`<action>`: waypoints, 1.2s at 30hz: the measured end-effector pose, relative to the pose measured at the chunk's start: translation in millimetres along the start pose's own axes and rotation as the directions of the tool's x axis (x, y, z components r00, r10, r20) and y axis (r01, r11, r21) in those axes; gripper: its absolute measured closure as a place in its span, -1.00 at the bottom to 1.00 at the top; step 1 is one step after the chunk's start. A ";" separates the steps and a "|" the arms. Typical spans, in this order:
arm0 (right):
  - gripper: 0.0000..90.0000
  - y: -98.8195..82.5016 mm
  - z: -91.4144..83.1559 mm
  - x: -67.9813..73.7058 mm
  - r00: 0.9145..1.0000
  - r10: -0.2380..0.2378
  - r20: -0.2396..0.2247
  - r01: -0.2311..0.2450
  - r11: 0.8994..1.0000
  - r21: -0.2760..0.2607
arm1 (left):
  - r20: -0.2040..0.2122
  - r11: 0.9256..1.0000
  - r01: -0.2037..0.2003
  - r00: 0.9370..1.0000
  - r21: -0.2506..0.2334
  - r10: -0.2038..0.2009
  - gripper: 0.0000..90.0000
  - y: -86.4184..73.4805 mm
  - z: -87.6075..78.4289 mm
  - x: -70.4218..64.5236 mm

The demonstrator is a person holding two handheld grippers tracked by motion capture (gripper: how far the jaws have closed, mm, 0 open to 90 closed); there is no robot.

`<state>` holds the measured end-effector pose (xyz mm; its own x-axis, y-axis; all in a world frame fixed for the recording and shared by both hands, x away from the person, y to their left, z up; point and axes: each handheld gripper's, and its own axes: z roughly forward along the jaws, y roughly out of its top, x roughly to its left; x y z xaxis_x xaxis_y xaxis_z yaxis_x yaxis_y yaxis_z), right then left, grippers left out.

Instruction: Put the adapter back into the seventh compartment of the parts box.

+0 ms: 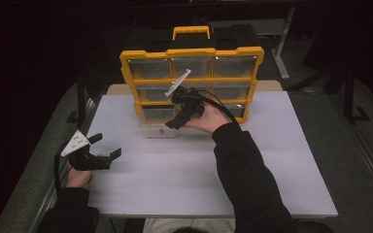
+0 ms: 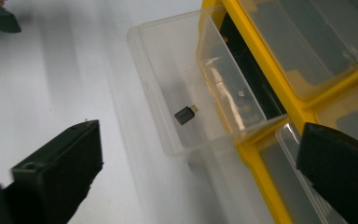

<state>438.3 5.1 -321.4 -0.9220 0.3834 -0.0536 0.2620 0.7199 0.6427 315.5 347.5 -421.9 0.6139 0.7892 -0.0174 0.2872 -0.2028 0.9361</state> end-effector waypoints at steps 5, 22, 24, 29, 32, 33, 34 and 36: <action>-1.00 -11.2 -11.0 0.7 1.000 0.010 0.009 -0.010 1.000 -0.012 | -0.004 1.000 0.001 1.000 0.002 -0.001 -1.00 -0.1 0.0 0.1; -1.00 -45.6 -39.3 -6.0 0.996 0.068 0.058 -0.065 0.996 -0.053 | -0.005 1.000 0.003 1.000 0.003 -0.003 -1.00 -0.3 0.2 -0.1; -1.00 -49.4 -42.3 -5.6 0.996 0.068 0.065 -0.064 0.996 -0.055 | -0.005 1.000 0.003 1.000 0.004 -0.003 -1.00 -0.3 0.3 0.0; -1.00 -60.3 -51.8 -3.7 0.994 0.076 0.077 -0.071 0.995 -0.066 | -0.005 1.000 -0.001 1.000 0.007 0.001 -1.00 -0.3 0.4 -0.4; -1.00 -67.0 -58.1 -3.6 0.993 0.080 0.087 -0.074 0.994 -0.077 | -0.005 1.000 -0.002 1.000 0.009 0.002 -1.00 -0.3 0.5 -0.6; -1.00 -69.2 -60.2 -3.3 0.993 0.084 0.089 -0.077 0.994 -0.081 | -0.006 1.000 -0.002 1.000 0.011 0.002 -1.00 -0.4 0.4 -0.6; -1.00 -71.5 -62.1 -3.2 0.992 0.087 0.090 -0.079 0.993 -0.085 | -0.006 1.000 -0.001 1.000 0.012 0.001 -1.00 -0.5 0.5 -0.6; -1.00 -76.3 -65.9 -2.5 0.991 0.091 0.096 -0.082 0.993 -0.086 | -0.007 1.000 -0.001 1.000 0.014 0.001 -1.00 -0.6 0.6 -0.6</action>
<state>401.8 -88.9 -319.9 -0.8629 0.5007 -0.0681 0.3115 0.6332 0.7085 315.4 346.7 -422.7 0.6093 0.7928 -0.0138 0.2964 -0.2115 0.9313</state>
